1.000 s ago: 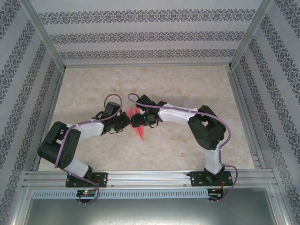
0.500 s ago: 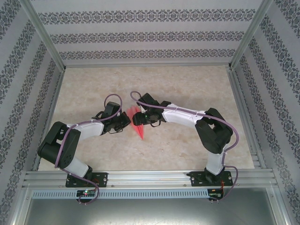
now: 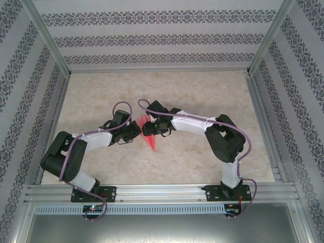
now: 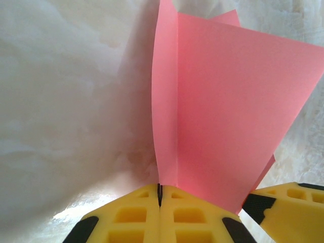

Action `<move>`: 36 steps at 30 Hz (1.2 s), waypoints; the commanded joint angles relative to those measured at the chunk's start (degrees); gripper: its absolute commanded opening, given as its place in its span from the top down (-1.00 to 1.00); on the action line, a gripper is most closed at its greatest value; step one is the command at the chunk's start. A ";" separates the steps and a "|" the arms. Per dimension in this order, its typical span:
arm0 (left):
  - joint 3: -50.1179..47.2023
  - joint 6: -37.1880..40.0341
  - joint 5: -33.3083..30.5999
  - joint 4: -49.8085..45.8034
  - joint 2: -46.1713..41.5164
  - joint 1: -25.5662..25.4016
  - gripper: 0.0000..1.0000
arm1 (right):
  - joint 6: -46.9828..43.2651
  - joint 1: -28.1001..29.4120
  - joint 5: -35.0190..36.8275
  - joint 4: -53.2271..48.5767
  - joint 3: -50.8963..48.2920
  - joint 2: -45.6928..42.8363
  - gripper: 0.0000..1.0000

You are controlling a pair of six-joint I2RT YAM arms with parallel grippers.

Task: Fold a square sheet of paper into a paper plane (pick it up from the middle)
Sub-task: Move the paper plane to the center of the table.

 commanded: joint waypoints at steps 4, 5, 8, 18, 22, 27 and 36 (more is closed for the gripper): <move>-0.49 -0.61 0.77 0.59 -0.14 0.82 1.00 | -0.28 0.98 -0.40 -2.91 1.45 2.09 -0.04; -0.53 -0.61 0.79 0.60 -0.09 0.78 1.00 | -0.13 1.00 -0.45 -3.09 1.54 2.16 -0.03; -0.63 -0.67 0.79 0.67 -0.20 0.83 1.00 | 0.38 1.22 -1.00 -3.42 1.78 2.81 -0.03; -0.94 -0.78 1.01 0.68 -0.55 0.77 1.00 | 3.48 2.01 1.32 -3.63 2.89 4.36 0.12; -1.05 -0.79 0.93 0.51 -1.10 0.81 1.00 | 4.28 2.01 3.06 -4.58 3.38 4.77 0.23; -1.10 -0.74 0.64 -0.18 -2.22 0.84 0.86 | 4.96 2.09 5.52 -5.80 3.79 4.51 0.52; 0.07 1.68 -5.39 -9.40 -9.75 2.03 -0.18 | 3.02 0.40 11.61 -12.25 3.97 0.31 0.72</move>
